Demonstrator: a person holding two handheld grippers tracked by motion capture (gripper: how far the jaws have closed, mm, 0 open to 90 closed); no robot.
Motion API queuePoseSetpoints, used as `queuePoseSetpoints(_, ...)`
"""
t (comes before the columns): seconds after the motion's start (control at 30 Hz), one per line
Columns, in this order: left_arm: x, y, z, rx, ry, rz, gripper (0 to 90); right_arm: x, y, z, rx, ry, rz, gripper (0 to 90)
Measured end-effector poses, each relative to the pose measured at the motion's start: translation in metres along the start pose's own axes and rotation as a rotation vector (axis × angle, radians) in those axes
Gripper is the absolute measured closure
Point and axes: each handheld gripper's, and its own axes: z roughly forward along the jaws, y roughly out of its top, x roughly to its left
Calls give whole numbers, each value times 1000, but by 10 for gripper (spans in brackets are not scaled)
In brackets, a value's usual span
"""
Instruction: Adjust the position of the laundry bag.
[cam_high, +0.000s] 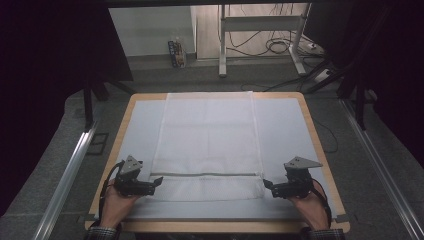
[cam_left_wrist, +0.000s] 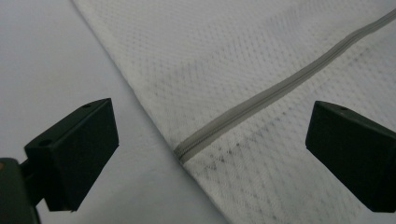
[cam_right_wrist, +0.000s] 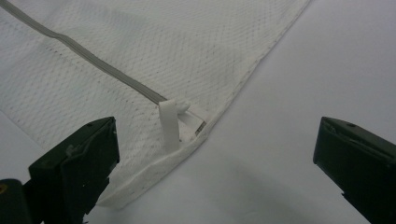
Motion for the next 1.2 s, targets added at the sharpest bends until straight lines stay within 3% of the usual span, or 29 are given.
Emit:
queuePoseSetpoints(0.1,6,2,3,-5,-9,-45,70,-2,1,7,17,-13,-4,0)
queuePoseSetpoints(0.37,15,7,14,-19,-17,-75,130,-5,12,16,57,-12,11,43)
queuePoseSetpoints(0.47,17,11,22,-2,-9,-55,145,-5,16,24,79,-23,5,73)
queuePoseSetpoints(0.57,16,17,30,19,4,-13,141,-8,21,30,85,-19,4,183)
queuePoseSetpoints(0.77,15,27,43,30,42,35,147,-15,29,43,90,-33,-28,290)
queuePoseSetpoints(1.0,25,36,54,16,58,38,228,-24,43,60,60,-53,-4,310)
queuePoseSetpoints(1.07,30,38,58,18,81,33,237,-27,47,67,56,-60,1,310)
queuePoseSetpoints(1.13,39,42,62,18,95,6,257,-29,53,76,62,-78,-4,353)
queuePoseSetpoints(1.2,44,43,64,21,110,-23,336,-30,57,80,62,-97,-13,414)
